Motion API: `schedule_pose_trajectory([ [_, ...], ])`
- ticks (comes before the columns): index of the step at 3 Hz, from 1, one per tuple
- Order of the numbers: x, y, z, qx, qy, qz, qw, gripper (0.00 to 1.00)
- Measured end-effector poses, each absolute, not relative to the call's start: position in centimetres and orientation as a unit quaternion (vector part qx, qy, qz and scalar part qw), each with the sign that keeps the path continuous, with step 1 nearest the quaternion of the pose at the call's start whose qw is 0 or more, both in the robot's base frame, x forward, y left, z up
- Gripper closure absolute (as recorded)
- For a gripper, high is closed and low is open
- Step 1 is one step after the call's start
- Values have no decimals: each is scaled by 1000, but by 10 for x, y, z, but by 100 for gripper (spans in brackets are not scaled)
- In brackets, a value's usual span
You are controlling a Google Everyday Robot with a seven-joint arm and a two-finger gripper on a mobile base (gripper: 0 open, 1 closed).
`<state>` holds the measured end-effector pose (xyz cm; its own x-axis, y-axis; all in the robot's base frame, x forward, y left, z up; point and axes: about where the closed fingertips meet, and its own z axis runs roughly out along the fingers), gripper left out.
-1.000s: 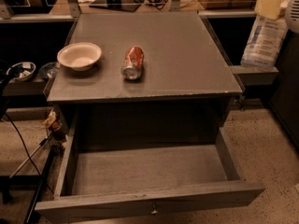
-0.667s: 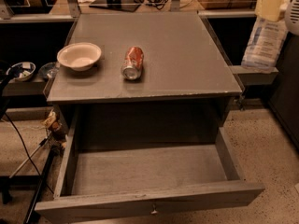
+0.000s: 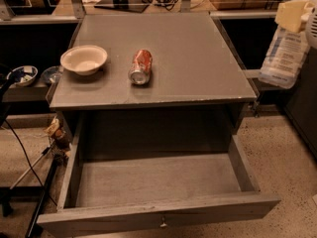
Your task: Place blue plastic bottle into top drawer
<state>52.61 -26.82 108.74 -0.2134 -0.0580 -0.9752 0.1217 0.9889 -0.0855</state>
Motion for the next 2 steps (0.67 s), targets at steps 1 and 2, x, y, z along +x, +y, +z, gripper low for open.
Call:
schedule_pose_trajectory([
  [1, 526, -268, 1087, 21, 776, -72, 627, 100],
  [2, 503, -245, 1070, 29, 793, -45, 606, 100],
])
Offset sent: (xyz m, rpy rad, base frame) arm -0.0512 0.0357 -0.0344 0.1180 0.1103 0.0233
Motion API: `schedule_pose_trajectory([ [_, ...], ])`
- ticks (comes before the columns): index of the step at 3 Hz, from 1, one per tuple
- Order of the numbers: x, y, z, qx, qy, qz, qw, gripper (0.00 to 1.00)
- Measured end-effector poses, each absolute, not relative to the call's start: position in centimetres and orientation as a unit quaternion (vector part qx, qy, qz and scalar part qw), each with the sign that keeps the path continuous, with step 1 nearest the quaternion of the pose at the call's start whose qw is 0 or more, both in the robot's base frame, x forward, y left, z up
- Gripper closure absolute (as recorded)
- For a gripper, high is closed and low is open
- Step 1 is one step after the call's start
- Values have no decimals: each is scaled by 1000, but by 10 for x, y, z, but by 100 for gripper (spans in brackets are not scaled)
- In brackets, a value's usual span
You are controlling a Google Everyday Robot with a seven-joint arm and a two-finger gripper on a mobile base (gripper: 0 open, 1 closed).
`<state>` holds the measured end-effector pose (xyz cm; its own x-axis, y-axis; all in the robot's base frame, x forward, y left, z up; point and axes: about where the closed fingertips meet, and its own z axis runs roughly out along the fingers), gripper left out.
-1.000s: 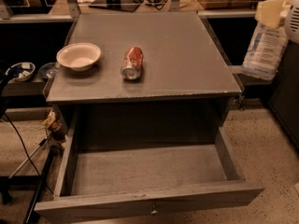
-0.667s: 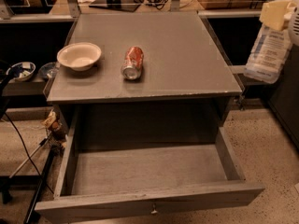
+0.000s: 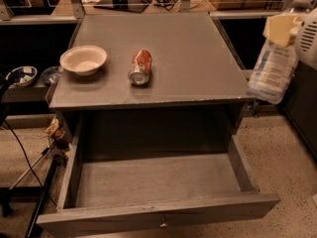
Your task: Place blue plastic bottle into top drawer
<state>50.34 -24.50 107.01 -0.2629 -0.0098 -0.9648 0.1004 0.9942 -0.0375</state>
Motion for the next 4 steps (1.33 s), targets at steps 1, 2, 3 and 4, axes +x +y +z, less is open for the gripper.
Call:
schedule_pose_trajectory([
  [1, 484, -223, 1062, 35, 805, -17, 592, 100],
  [2, 483, -220, 1064, 40, 806, -7, 591, 100],
  [3, 484, -218, 1060, 43, 813, 13, 580, 100],
  [4, 480, -212, 1048, 28, 834, 55, 548, 100],
])
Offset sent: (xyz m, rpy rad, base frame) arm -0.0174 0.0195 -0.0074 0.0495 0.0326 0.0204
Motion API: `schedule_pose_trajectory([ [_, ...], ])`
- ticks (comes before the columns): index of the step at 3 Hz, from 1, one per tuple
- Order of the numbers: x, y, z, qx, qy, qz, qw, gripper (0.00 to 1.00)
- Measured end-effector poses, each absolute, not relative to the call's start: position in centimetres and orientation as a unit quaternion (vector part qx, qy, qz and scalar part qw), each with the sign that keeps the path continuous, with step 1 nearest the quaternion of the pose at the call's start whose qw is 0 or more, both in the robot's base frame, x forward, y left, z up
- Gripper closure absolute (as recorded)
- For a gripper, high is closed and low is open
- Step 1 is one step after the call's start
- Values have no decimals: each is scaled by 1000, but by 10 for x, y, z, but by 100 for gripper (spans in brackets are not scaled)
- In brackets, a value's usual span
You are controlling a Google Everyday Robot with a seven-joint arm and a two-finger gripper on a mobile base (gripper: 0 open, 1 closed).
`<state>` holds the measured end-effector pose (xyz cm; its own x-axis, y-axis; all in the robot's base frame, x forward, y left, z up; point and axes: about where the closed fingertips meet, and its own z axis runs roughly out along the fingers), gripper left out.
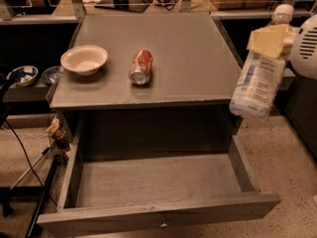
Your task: Place blue plastic bottle into top drawer
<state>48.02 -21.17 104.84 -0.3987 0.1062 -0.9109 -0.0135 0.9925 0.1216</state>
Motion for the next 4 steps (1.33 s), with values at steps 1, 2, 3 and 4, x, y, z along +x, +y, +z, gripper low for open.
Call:
schedule_pose_trajectory([
  [1, 473, -202, 1043, 23, 845, 95, 526, 100],
  [2, 459, -191, 1037, 6, 856, 132, 500, 100],
  [3, 458, -187, 1040, 4, 855, 139, 500, 100],
  [4, 458, -183, 1036, -1, 856, 142, 496, 100],
])
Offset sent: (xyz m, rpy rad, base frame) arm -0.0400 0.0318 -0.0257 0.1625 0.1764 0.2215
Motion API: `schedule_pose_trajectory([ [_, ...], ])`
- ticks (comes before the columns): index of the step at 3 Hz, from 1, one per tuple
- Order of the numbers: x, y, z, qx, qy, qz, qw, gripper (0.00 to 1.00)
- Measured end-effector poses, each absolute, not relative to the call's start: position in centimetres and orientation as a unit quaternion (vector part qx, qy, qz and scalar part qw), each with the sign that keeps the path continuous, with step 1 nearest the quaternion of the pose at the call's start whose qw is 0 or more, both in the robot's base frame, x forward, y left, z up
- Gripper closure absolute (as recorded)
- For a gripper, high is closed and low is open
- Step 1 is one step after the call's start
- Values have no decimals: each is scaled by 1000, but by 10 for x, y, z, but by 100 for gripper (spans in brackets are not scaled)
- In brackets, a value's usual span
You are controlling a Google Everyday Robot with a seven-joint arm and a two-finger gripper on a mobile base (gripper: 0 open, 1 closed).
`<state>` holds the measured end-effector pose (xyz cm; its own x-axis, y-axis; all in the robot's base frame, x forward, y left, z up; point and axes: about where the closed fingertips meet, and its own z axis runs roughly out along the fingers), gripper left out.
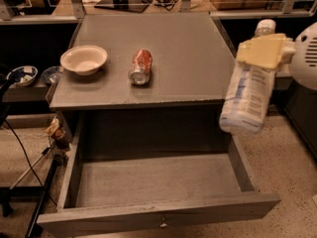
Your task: Place blue plastic bottle into top drawer
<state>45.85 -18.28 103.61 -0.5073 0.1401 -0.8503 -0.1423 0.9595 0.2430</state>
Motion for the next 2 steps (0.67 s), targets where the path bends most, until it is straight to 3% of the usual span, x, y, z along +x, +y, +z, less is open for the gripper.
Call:
schedule_pose_trajectory([
  [2, 454, -138, 992, -56, 875, 178, 446, 100],
])
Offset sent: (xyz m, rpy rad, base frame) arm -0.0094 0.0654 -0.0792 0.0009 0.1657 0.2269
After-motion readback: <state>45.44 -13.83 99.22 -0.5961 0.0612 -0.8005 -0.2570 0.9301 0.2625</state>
